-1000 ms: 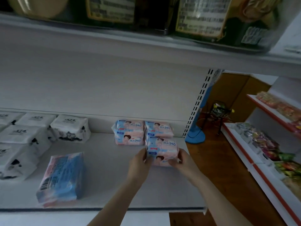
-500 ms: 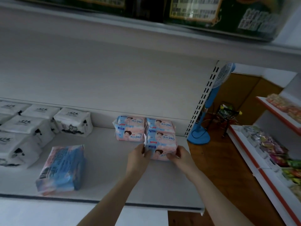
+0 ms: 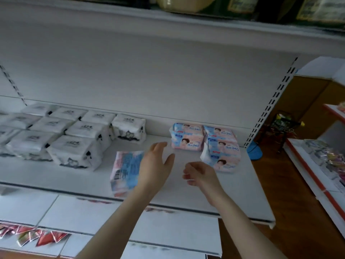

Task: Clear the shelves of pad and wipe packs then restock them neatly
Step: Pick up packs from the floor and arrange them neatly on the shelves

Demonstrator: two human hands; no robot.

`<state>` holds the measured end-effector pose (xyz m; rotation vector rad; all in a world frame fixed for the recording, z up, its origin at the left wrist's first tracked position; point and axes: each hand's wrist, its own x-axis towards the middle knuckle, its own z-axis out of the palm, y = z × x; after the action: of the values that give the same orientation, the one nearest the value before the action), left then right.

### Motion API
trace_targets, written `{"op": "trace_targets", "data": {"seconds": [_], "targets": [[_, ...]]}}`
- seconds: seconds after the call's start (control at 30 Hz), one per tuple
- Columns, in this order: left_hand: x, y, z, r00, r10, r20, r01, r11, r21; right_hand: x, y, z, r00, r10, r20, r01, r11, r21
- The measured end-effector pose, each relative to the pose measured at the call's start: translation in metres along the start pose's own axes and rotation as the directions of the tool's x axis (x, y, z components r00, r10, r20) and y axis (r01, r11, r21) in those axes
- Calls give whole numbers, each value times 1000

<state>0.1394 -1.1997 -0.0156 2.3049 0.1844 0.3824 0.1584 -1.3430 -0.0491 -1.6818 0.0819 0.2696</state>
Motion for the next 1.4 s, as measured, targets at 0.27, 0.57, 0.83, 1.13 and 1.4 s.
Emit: {"op": "trace_targets", "data": {"seconds": [0.27,0.57,0.83,1.13,1.4], "targets": [[-2,-86,-66,938,-336,-80,342,937,76,4,-1,93,994,48,94,-36,991,-130],[-17,-81,-66,978,-191,86,210,900,-383,-10,-6,110,989,95,113,-114,977,180],[2,-56,-69,991,-114,-64,31,680,-733,-16,-24,68,851,275,446,-510,631,584],[10,-48,-56,872,-43,488,460,414,-785,-25,-36,43,841,272,467,-473,790,392],[11,-60,-31,899,-243,364,436,445,-782,-16,-19,23,976,172,136,-198,958,209]]}}
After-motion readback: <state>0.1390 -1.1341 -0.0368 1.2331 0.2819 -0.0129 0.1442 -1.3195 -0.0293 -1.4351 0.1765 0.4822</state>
